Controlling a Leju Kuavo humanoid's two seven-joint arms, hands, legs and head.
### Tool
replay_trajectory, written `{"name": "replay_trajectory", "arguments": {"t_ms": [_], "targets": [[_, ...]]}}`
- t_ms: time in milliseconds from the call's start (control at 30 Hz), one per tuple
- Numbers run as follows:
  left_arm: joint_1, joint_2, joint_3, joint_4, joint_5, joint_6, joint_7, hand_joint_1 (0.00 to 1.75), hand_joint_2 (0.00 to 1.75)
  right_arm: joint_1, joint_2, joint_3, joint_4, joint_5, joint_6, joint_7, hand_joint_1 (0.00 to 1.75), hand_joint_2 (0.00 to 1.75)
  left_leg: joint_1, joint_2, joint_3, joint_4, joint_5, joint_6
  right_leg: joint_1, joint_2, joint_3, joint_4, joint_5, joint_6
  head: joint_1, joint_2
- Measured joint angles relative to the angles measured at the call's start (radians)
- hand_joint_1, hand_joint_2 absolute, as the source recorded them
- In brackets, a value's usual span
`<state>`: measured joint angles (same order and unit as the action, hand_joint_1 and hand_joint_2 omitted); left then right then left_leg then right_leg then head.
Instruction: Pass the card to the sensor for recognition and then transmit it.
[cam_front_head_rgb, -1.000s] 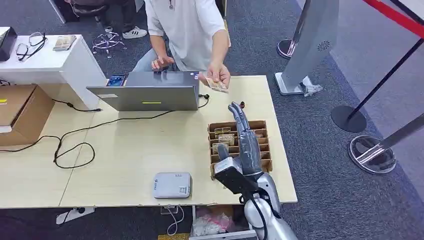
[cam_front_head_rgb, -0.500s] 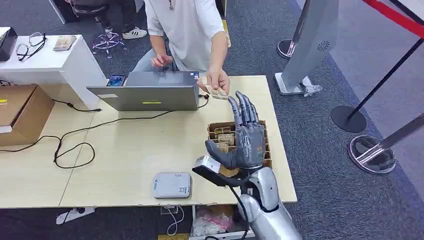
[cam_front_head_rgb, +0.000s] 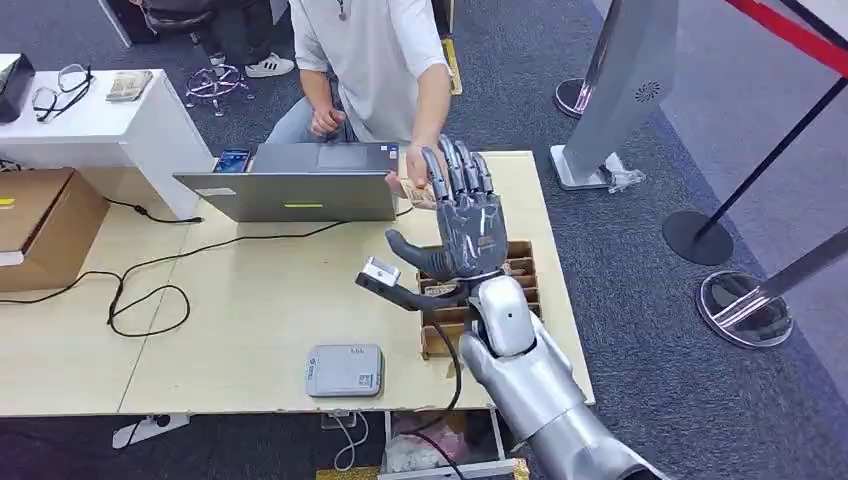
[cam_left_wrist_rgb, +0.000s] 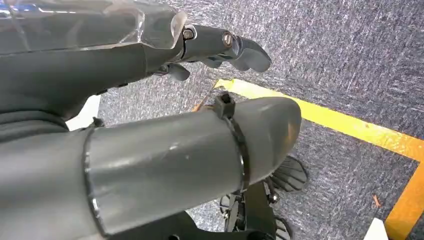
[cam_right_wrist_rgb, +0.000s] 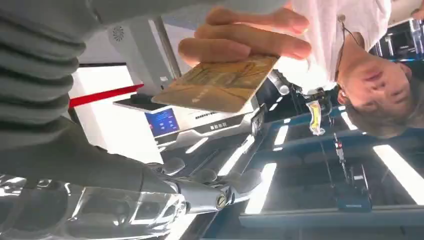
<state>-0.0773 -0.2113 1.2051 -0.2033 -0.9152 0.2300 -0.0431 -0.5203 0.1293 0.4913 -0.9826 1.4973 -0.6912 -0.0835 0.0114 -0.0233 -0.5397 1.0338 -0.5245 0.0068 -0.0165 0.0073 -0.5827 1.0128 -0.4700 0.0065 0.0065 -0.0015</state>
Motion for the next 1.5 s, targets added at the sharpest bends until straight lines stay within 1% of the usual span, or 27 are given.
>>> {"name": "replay_trajectory", "arguments": {"t_ms": [200,300,467,633,667,700,733,767,1500], "targets": [[0.0,0.0,0.0,0.0,-0.003,0.0,-0.003,0.0,0.0,-0.019,0.006,-0.002,0.046,0.019,0.0,0.021,0.0,1.75,0.0,0.0,0.0,0.0,0.0,0.0,0.0,0.0,0.0,0.0,0.0,0.0,0.0,0.0],[0.0,0.001,0.0,0.0,-0.004,-0.002,-0.009,0.0,0.0,-0.024,0.008,-0.008,0.062,0.019,-0.001,0.021,0.0,1.75,0.0,0.0,0.0,0.0,0.0,0.0,0.0,0.0,0.0,0.0,0.0,0.0,0.0,0.0],[0.0,-0.005,0.0,0.0,-0.004,0.023,-0.032,0.0,0.0,-0.023,0.008,-0.02,0.071,0.016,-0.001,0.021,0.0,1.75,0.0,0.0,0.0,0.0,0.0,0.0,0.0,0.0,0.0,0.0,0.0,0.0,0.0,0.0],[0.0,-0.011,0.0,0.0,-0.007,0.024,-0.039,0.0,0.0,-0.021,0.008,-0.025,0.071,0.013,-0.001,0.021,0.0,1.75,0.0,0.0,0.0,0.0,0.0,0.0,0.0,0.0,0.0,0.0,0.0,0.0,0.0,0.0],[0.0,-0.012,0.0,0.0,-0.008,0.024,-0.04,0.0,0.0,-0.02,0.008,-0.026,0.071,0.013,-0.001,0.021,0.47,1.75,0.0,0.0,0.0,0.0,0.0,0.0,0.0,0.0,0.0,0.0,0.0,0.0,0.0,0.0],[0.0,-0.012,0.0,0.0,-0.008,0.024,-0.04,0.0,0.0,-0.02,0.008,-0.026,0.071,0.013,-0.001,0.02,1.41,1.75,0.0,0.0,0.0,0.0,0.0,0.0,0.0,0.0,0.0,0.0,0.0,0.0,0.0,0.0],[0.0,-0.012,0.0,0.0,-0.009,0.024,-0.04,0.0,0.0,-0.019,0.008,-0.026,0.071,0.011,-0.001,0.02,1.66,1.75,0.0,0.0,0.0,0.0,0.0,0.0,0.0,0.0,0.0,0.0,0.0,0.0,0.0,0.0],[0.0,-0.012,0.0,0.0,-0.009,0.022,-0.041,0.0,0.0,-0.019,0.008,-0.027,0.071,0.011,-0.001,0.02,1.75,1.75,0.0,0.0,0.0,0.0,0.0,0.0,0.0,0.0,0.0,0.0,0.0,0.0,0.0,0.0],[0.0,-0.011,0.0,0.0,-0.012,0.019,-0.041,0.0,0.0,-0.012,0.008,-0.043,0.09,-0.006,-0.002,0.0,1.75,1.75,0.0,0.0,0.0,0.0,0.0,0.0,0.0,0.0,0.0,0.0,0.0,0.0,0.0,0.0]]}}
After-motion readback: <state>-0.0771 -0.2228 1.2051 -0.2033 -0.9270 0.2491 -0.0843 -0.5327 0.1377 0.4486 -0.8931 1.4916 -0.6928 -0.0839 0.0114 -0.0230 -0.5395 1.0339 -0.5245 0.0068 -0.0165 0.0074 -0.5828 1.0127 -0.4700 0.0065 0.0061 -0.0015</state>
